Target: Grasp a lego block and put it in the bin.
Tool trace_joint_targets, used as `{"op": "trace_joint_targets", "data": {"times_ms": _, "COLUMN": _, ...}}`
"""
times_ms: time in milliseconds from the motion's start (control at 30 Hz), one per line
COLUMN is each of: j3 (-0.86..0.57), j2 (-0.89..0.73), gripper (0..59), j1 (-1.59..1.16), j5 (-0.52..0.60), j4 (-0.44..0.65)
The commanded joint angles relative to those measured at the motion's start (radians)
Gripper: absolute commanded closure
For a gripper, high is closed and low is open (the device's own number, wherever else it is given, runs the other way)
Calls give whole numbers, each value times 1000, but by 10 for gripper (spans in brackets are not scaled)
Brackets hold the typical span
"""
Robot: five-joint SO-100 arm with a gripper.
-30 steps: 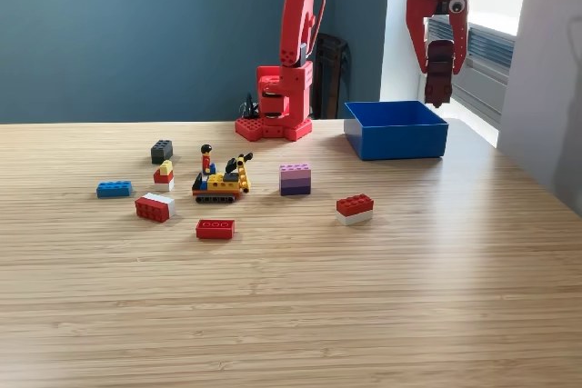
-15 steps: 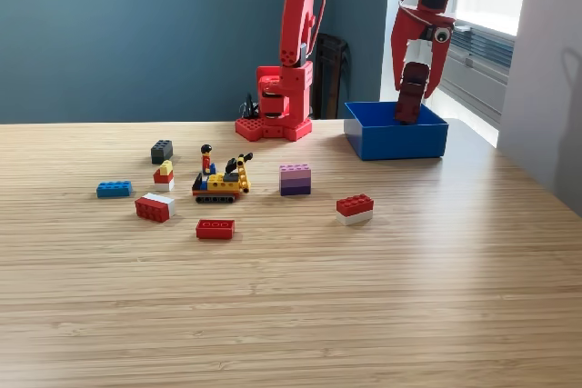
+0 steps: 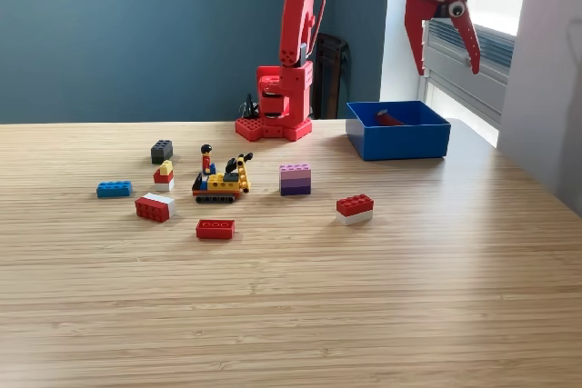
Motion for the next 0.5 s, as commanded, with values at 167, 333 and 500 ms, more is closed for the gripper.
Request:
{"op": "trace_joint_targets", "data": {"times_ms": 167, "j3": -324, "j2": 25, "gripper": 436, "j1": 249, "j5": 135, "j4": 28}}
{"op": "trace_joint_targets", "data": {"times_ms": 333, "j3": -307, "j2": 23, "gripper": 427, "j1": 420, "j5": 95, "j4": 2}}
{"op": "trace_joint_targets", "data": {"times_ms": 500, "j3": -230, "j2": 23, "gripper": 425, "j1": 548, "j5": 51, "j4": 0}}
